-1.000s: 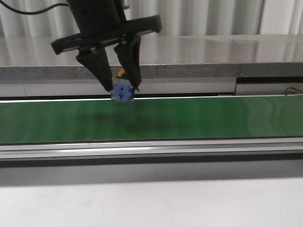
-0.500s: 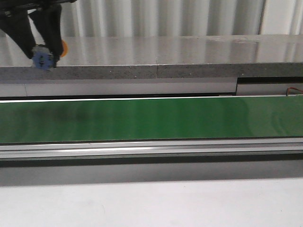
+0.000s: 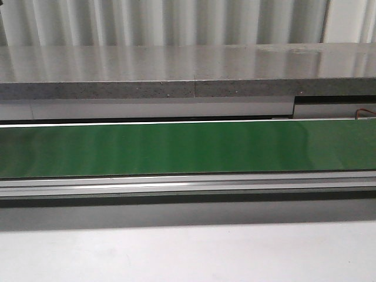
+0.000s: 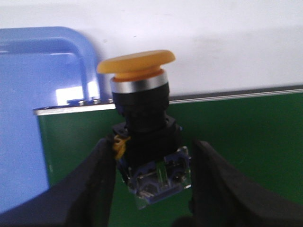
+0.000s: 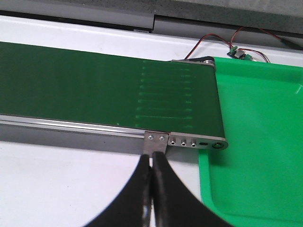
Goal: Move button from right to left
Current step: 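Carry the button with the left gripper over the blue tray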
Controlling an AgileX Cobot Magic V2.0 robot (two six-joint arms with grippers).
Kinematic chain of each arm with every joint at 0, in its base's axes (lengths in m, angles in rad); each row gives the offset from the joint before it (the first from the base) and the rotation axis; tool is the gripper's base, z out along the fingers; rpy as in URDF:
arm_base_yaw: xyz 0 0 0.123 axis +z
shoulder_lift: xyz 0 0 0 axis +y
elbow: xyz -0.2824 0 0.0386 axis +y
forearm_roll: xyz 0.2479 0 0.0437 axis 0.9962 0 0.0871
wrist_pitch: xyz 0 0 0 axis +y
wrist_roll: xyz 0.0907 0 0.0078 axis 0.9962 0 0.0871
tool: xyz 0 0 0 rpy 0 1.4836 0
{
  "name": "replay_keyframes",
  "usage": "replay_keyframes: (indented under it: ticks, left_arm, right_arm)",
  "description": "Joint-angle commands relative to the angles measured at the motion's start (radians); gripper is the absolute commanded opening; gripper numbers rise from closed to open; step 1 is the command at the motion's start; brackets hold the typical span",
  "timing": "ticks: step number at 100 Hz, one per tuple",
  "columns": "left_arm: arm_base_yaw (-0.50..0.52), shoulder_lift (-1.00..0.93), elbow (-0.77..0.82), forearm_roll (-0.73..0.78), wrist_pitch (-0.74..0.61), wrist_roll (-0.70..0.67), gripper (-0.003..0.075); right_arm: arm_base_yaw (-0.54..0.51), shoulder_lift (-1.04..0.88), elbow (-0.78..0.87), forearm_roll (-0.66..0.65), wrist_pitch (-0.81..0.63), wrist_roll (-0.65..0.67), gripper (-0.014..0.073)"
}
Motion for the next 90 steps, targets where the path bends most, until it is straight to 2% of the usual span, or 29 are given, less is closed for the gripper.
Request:
replay_keyframes:
  ticks: [1,41,61,90]
  left_arm:
    - [0.055,-0.057,-0.01,-0.006,0.029,0.044,-0.002]
    - [0.277,0.008,0.034,-0.006,0.029,0.125,-0.002]
    - [0.327,0.058,0.035,0.006,0.029,0.198,-0.002]
    - [0.364,0.125,0.035,0.089,0.022,0.21,-0.002]
  right_arm:
    - [0.0,0.011,-0.024,-0.003,-0.068,-0.008,-0.0066]
    - [0.0,0.011,-0.024,-0.003,-0.068,-0.008,-0.0066]
    - [0.0,0.011,-0.024,-0.003,-0.068,-0.008,-0.0066]
    - [0.0,0.011,-0.024,-0.003,-0.068,-0.008,-0.0066]
